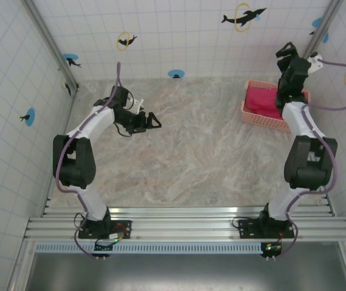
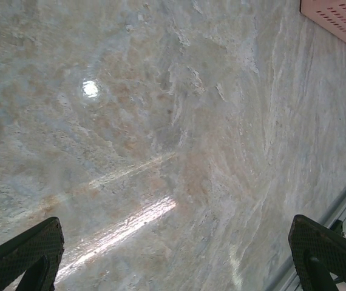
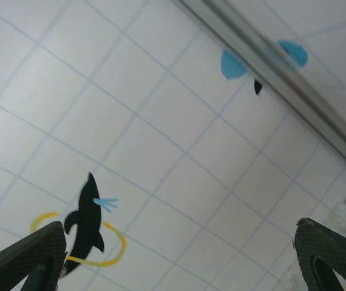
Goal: Roll up the long pants
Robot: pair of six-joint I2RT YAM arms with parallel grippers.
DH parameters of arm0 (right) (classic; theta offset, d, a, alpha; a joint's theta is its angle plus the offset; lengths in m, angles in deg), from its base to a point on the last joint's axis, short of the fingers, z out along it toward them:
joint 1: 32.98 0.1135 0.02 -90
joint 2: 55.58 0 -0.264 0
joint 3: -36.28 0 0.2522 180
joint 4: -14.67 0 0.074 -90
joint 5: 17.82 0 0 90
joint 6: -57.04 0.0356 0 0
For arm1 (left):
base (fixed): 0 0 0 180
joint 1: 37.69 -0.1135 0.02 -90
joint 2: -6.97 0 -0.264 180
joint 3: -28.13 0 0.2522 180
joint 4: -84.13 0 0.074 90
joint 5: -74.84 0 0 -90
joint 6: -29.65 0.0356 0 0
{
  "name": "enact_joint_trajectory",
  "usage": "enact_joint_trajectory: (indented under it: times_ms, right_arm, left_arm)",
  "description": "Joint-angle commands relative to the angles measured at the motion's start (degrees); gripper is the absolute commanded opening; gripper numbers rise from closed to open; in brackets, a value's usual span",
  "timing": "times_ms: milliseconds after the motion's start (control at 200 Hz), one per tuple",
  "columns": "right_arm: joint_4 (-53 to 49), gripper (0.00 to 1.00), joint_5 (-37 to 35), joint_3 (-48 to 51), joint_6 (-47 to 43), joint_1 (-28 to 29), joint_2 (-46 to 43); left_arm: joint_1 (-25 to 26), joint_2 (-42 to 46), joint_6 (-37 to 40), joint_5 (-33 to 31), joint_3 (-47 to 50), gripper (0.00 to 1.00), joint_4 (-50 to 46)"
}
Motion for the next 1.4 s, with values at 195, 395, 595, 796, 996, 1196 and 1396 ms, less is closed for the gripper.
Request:
enact_joint_trajectory:
  times_ms: [195, 395, 595, 796, 996, 1196, 1396]
  right_arm:
    - [0.7, 0.99, 10.4, 12.6, -9.9, -0.2, -9.1]
    - [-22.0, 0.99, 17.9, 17.8, -36.4, 7.0, -24.8]
    - [-24.9, 0.99, 10.2, 36.6, -46.3, 13.0, -37.0]
    - [-6.5, 1.0, 7.8, 56.0, -47.3, 12.6, -36.9]
    - [5.8, 1.0, 6.2, 57.1, -51.1, 11.4, -31.1]
    - [11.6, 1.0, 8.4, 54.8, -55.1, 11.1, -19.1]
    - [32.2, 0.99, 8.4, 63.0, -57.1, 13.0, -12.3]
  left_arm:
    - [-3.0, 4.8, 1.7, 1.6, 5.8, 0.97, 7.0]
    - [-7.3, 18.1, 9.9, -19.3, 19.7, 0.97, 23.7]
    - [-7.2, 26.4, 20.4, -32.7, 38.0, 0.97, 48.5]
    - [-6.8, 23.9, 20.9, -34.2, 47.7, 0.97, 62.6]
    - [-4.1, 18.6, 26.9, -34.6, 56.6, 0.97, 84.2]
    - [-2.6, 17.6, 27.6, -36.3, 58.2, 0.97, 87.5]
    - [-2.6, 17.6, 27.4, -36.5, 58.0, 0.98, 87.0]
